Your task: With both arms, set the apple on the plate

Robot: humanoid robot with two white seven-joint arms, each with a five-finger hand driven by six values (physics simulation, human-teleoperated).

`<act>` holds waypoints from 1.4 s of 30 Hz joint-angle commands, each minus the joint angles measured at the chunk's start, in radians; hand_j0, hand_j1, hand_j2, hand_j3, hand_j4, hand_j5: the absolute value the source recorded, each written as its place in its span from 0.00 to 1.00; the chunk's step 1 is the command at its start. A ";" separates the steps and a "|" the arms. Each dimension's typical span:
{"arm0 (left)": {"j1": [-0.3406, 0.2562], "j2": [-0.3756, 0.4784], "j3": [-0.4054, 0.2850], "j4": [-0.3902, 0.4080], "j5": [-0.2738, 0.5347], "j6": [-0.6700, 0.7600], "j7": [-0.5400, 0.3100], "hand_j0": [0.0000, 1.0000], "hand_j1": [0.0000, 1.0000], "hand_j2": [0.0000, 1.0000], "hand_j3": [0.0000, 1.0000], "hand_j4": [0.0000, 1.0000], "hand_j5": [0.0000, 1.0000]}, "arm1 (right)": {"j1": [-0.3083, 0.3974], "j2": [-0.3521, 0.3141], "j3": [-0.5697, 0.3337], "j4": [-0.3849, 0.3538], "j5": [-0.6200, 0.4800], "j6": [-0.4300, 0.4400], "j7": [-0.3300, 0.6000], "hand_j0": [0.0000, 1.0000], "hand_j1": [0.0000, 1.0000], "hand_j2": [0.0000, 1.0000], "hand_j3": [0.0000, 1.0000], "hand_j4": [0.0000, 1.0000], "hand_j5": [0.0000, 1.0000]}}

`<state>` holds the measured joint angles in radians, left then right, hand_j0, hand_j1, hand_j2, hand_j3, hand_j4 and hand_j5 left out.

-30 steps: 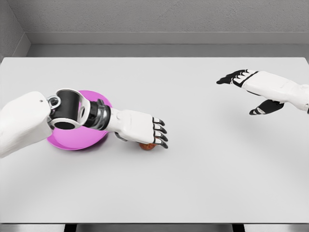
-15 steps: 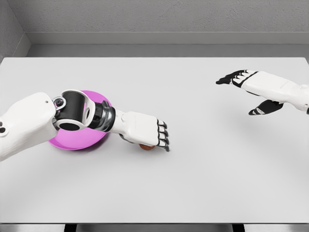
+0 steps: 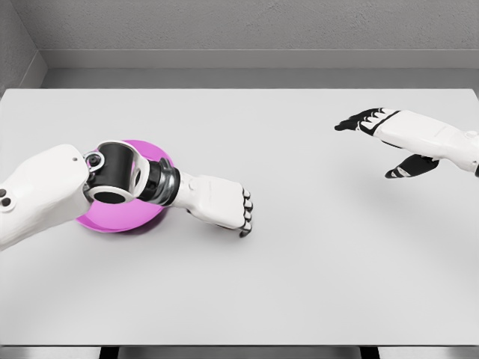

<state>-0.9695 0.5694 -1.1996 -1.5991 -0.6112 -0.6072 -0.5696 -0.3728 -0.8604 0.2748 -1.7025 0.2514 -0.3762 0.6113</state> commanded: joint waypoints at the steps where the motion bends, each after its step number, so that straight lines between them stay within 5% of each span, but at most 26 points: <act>1: 0.000 0.001 -0.005 0.004 -0.007 -0.004 -0.004 0.58 0.58 0.58 0.58 0.58 0.58 | 0.000 0.000 0.000 0.000 -0.004 0.002 0.000 1.00 1.00 1.00 1.00 1.00 1.00; 5: 0.000 0.001 -0.003 0.005 -0.007 -0.004 -0.004 0.64 0.64 0.64 0.64 0.64 0.64 | 0.000 0.000 0.000 0.000 -0.004 0.002 0.000 1.00 1.00 1.00 1.00 1.00 1.00; 9: 0.000 0.001 -0.003 0.021 -0.009 -0.004 -0.004 0.81 0.81 0.81 0.81 0.81 0.81 | 0.000 0.000 0.000 0.000 -0.004 0.002 0.000 1.00 1.00 1.00 1.00 1.00 1.00; 19: -0.002 0.003 0.000 0.057 -0.006 -0.004 -0.004 0.81 0.81 0.81 0.81 0.81 0.81 | -0.002 0.000 0.000 0.000 -0.004 0.002 0.000 1.00 1.00 1.00 1.00 1.00 1.00; 21: -0.008 0.003 0.002 0.059 -0.002 -0.004 -0.004 0.70 0.70 0.70 0.70 0.70 0.70 | -0.002 0.000 0.000 0.000 -0.004 0.002 0.000 1.00 1.00 1.00 1.00 1.00 1.00; 24: -0.009 0.004 0.002 0.058 -0.002 -0.004 -0.004 0.30 0.30 0.30 0.30 0.30 0.30 | -0.002 0.000 0.000 0.000 -0.004 0.002 0.000 1.00 1.00 1.00 1.00 1.00 1.00; 26: -0.008 0.004 0.002 0.057 -0.002 -0.004 -0.003 0.22 0.22 0.22 0.22 0.22 0.22 | -0.002 0.000 0.000 0.000 -0.004 0.002 0.000 1.00 1.00 1.00 1.00 1.00 1.00; 35: -0.009 0.009 0.009 0.061 0.021 -0.004 0.010 0.16 0.16 0.16 0.16 0.16 0.16 | -0.002 0.000 0.000 0.001 -0.004 0.002 0.000 1.00 1.00 1.00 1.00 1.00 1.00; 42: 0.008 0.063 0.104 0.090 0.133 -0.004 0.010 0.16 0.16 0.16 0.16 0.16 0.16 | -0.003 0.001 0.000 0.001 -0.004 0.002 0.000 1.00 1.00 1.00 1.00 1.00 1.00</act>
<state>-0.9633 0.6136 -1.1340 -1.5155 -0.5126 -0.6141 -0.5595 -0.3758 -0.8582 0.2748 -1.7014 0.2513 -0.3762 0.6113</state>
